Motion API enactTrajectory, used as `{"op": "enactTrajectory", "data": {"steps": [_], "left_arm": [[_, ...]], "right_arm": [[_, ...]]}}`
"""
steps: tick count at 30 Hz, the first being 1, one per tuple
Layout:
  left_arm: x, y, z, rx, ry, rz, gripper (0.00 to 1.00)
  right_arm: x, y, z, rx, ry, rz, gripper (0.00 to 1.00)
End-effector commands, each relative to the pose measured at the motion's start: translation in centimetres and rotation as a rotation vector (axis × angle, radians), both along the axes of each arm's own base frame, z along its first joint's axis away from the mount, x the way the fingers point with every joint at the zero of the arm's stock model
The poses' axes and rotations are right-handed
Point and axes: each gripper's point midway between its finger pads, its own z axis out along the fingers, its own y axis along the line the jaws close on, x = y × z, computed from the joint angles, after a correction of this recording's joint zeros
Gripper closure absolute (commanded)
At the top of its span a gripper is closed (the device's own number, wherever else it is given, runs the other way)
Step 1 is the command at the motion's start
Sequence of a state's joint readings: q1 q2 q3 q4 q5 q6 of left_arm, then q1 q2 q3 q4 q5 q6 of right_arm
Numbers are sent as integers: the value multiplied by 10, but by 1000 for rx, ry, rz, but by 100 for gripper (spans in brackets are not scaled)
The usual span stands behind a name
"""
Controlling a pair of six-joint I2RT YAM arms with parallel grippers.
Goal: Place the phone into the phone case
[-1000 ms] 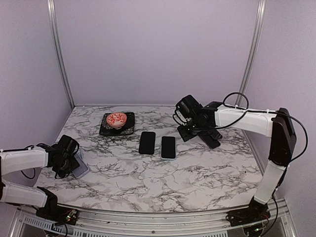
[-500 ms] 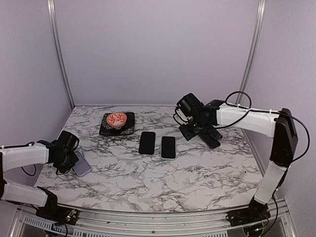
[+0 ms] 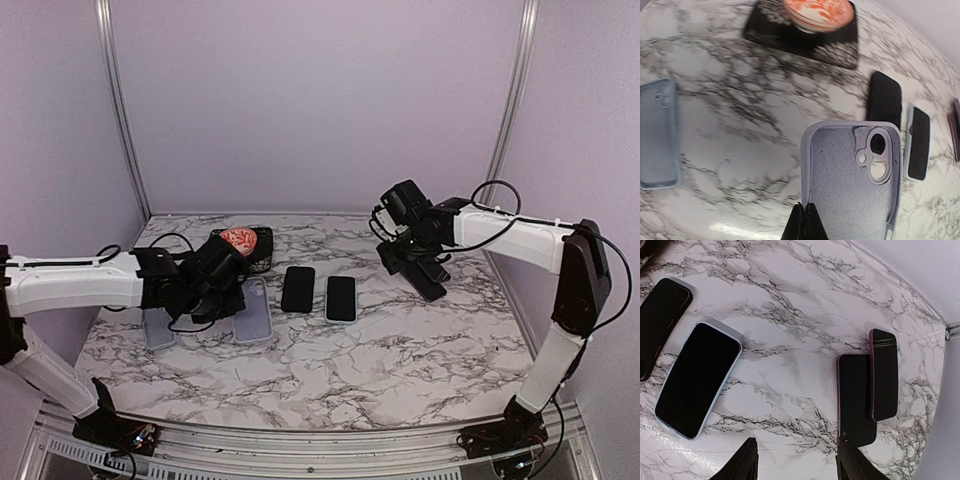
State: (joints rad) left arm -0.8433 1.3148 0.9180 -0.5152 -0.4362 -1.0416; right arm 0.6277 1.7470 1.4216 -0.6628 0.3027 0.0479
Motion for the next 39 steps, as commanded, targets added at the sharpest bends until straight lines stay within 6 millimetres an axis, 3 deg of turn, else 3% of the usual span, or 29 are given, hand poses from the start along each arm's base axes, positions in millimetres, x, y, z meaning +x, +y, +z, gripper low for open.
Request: {"op": "enactTrajectory", "data": {"steps": [1, 4, 6, 8, 13, 17, 22, 25, 29, 33, 36, 39], "left_arm": [[-23, -107, -35, 74, 108, -241, 100], [-31, -171, -53, 74, 143, -383, 100], [-35, -199, -65, 35, 167, -445, 100], [-38, -218, -73, 3, 191, -487, 100], [-50, -238, -95, 6, 234, -537, 100], [-61, -243, -105, -26, 283, -521, 100], [-59, -234, -112, -21, 280, -443, 100], [-64, -241, -113, -29, 284, -470, 100], [-67, -243, -109, -40, 272, -478, 75], [-66, -231, -103, -52, 259, -448, 57], [-57, -229, -80, -58, 186, -456, 48], [-42, -227, -50, -66, 97, -469, 37]], "right_arm": [[2, -11, 4, 54, -8, -39, 48], [3, -25, -1, 75, 8, -74, 48], [1, -28, -2, 96, 12, -82, 48], [-1, -30, -2, 103, 15, -87, 48], [-7, -36, -11, 90, 34, -100, 48], [-8, -36, -11, 92, 36, -103, 48], [-6, -38, -8, 86, 25, -109, 47], [-4, -45, -9, 68, 19, -126, 46], [10, -57, -11, 133, 43, -142, 43], [41, -69, -16, 281, 104, -125, 30], [74, -85, -19, 367, 128, -125, 7], [109, -111, -31, 399, 140, -151, 2]]}}
